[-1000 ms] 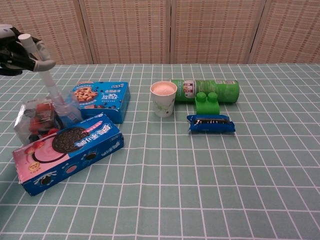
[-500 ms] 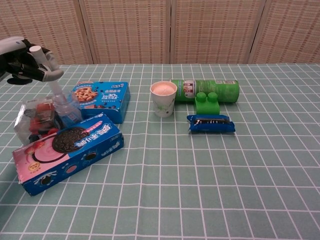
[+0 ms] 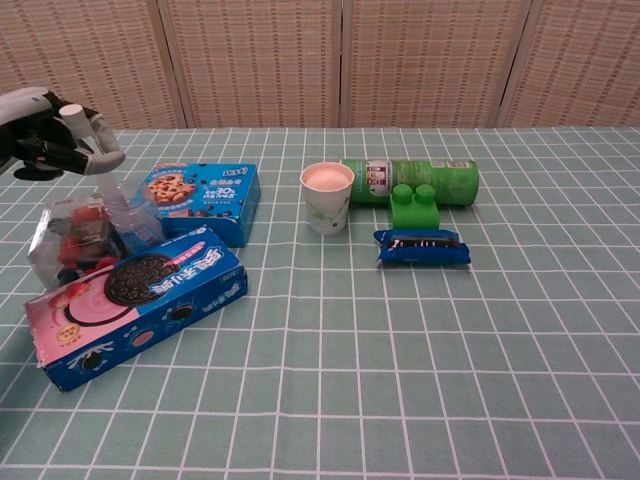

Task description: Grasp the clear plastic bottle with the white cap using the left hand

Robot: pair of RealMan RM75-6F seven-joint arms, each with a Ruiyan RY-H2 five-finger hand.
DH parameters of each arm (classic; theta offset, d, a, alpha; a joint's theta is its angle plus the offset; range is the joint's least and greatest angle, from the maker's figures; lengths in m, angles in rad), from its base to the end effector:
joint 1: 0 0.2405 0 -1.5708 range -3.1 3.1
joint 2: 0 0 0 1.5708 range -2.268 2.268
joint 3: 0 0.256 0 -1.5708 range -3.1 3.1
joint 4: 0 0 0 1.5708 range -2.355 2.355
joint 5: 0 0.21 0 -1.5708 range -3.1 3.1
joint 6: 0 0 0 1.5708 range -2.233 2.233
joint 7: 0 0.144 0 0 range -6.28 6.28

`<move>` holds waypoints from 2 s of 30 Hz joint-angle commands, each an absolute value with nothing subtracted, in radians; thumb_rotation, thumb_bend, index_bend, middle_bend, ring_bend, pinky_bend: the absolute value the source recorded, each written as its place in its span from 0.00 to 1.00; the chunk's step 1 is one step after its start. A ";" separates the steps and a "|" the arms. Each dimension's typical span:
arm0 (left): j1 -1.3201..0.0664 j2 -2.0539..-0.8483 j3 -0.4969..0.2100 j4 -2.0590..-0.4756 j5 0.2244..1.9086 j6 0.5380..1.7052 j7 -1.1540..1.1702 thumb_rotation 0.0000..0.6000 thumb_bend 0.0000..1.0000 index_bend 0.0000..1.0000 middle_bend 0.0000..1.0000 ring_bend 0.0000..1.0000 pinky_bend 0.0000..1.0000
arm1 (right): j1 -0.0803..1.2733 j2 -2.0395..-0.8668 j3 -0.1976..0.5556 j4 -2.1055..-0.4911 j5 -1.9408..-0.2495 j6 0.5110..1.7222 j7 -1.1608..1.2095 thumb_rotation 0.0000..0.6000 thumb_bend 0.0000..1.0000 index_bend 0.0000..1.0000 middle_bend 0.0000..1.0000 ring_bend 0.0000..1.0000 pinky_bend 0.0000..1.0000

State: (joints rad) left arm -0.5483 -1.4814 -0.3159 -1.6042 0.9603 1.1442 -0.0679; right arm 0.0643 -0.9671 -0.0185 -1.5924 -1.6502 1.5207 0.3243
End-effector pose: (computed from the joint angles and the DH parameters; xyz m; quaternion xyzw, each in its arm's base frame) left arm -0.1937 0.3369 0.0450 -0.4746 -0.5837 -0.5087 0.4186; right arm -0.3125 -0.1597 0.1960 0.6079 -0.4251 0.4335 0.5117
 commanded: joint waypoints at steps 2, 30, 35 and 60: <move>-0.543 -1.480 -0.316 -1.602 0.966 1.142 -0.075 1.00 0.43 0.61 1.00 1.00 1.00 | 0.065 -0.967 -0.019 -1.592 -1.650 1.520 0.325 1.00 0.34 0.49 0.39 0.31 0.52; -0.418 -1.266 -0.236 -1.794 1.053 1.184 -0.045 1.00 0.02 0.36 1.00 1.00 1.00 | 0.069 -0.976 -0.019 -1.602 -1.643 1.504 0.284 1.00 0.34 0.49 0.39 0.31 0.52; -0.359 -1.224 -0.179 -1.809 1.141 1.295 0.046 1.00 0.02 0.36 1.00 1.00 1.00 | 0.069 -0.982 -0.016 -1.608 -1.628 1.494 0.257 1.00 0.34 0.49 0.39 0.31 0.52; -0.140 -1.083 0.030 -1.839 1.363 1.493 0.323 1.00 0.02 0.35 0.97 0.90 1.00 | 0.094 -1.034 -0.003 -1.640 -1.550 1.402 0.071 1.00 0.34 0.49 0.39 0.31 0.52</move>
State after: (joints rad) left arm -0.1452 -1.0767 0.0254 -1.8460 1.3576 1.4874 0.3172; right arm 0.0931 -1.0327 -0.0034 -1.6397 -1.5516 1.4030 0.0729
